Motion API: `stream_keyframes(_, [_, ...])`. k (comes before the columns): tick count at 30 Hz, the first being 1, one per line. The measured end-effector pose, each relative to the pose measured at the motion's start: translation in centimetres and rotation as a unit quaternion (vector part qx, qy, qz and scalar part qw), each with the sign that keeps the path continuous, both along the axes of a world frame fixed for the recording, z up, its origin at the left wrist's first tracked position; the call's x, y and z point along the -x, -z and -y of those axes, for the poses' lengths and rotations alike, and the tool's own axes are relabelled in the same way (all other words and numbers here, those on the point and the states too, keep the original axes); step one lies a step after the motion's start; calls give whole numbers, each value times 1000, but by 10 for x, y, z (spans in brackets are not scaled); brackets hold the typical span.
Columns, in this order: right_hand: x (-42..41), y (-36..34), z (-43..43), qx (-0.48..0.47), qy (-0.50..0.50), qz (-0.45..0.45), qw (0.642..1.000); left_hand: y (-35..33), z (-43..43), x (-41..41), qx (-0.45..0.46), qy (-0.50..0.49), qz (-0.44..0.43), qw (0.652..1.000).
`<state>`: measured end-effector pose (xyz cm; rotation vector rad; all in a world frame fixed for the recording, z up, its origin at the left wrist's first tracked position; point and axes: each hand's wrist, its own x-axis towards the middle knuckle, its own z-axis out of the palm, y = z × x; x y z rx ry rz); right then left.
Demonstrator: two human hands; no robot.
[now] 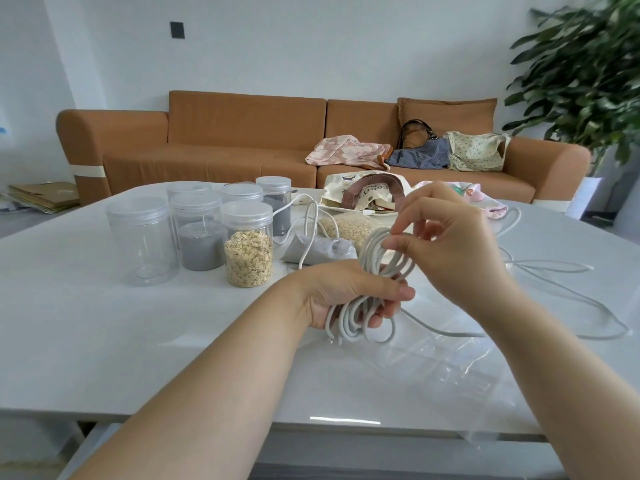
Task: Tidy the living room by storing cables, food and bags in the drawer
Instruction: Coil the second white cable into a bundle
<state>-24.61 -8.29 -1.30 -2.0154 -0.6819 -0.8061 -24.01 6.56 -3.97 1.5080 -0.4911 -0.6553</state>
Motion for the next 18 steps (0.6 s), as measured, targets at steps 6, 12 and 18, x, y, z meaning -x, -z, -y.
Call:
stream_keyframes(6, [0,-5,3,-22,16,-69,997,-3,-4,4,27,59,-39,997])
stream_keyframes(12, [-6,-5,9,-13,-51,-168,984,-8,-4,7,-26,64,-63,996])
stream_keyframes(18, [-8,2,8,-11,-75,-189,979,-7,-3,7,-88,56,-69,992])
